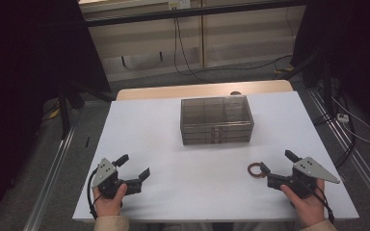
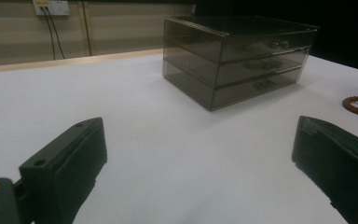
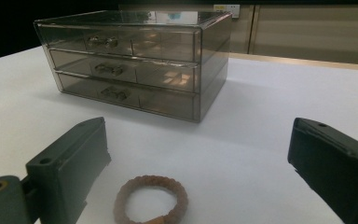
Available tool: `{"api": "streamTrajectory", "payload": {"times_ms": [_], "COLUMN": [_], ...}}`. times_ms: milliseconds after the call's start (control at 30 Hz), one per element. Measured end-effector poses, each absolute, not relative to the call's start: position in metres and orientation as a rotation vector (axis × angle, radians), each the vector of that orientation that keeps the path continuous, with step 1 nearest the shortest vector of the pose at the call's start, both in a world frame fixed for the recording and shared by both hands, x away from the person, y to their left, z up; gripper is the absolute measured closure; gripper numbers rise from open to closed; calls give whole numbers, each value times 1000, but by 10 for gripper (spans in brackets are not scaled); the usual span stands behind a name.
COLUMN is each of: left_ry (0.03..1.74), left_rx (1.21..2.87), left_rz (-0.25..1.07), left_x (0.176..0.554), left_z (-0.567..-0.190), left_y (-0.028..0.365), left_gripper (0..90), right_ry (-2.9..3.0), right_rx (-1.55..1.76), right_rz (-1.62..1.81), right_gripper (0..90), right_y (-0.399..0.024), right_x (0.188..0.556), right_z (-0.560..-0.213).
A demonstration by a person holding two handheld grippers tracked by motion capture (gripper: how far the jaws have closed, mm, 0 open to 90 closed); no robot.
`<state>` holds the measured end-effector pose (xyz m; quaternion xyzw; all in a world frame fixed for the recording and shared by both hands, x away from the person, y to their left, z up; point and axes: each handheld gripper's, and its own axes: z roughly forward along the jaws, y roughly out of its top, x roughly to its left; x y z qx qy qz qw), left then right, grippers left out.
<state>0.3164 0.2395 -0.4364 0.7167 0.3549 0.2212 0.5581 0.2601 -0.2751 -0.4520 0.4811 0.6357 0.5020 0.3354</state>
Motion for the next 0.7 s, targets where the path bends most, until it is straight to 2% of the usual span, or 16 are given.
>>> {"api": "streamTrajectory", "payload": {"times_ms": [167, 300, 600, 667, 700], "left_ry": [838, 839, 833, 833, 834], "left_rx": [1682, 1679, 1688, 1688, 1688], "left_rz": [520, 520, 521, 519, 518], "left_x": [317, 318, 319, 319, 319], "left_z": [-436, -436, -435, -435, -435], "left_y": [240, 239, 239, 239, 239], "left_gripper": [32, 32, 32, 33, 33], "right_ry": [1699, 1749, 1818, 1850, 1850], "right_rx": [1256, 1251, 1297, 1304, 1304], "right_rz": [1296, 1274, 1233, 1222, 1222], "right_gripper": [45, 130, 194, 253, 253], "right_y": [-274, -273, -275, -274, -274], "right_x": [266, 273, 286, 291, 291], "right_z": [-451, -449, -451, -453, -453]}}
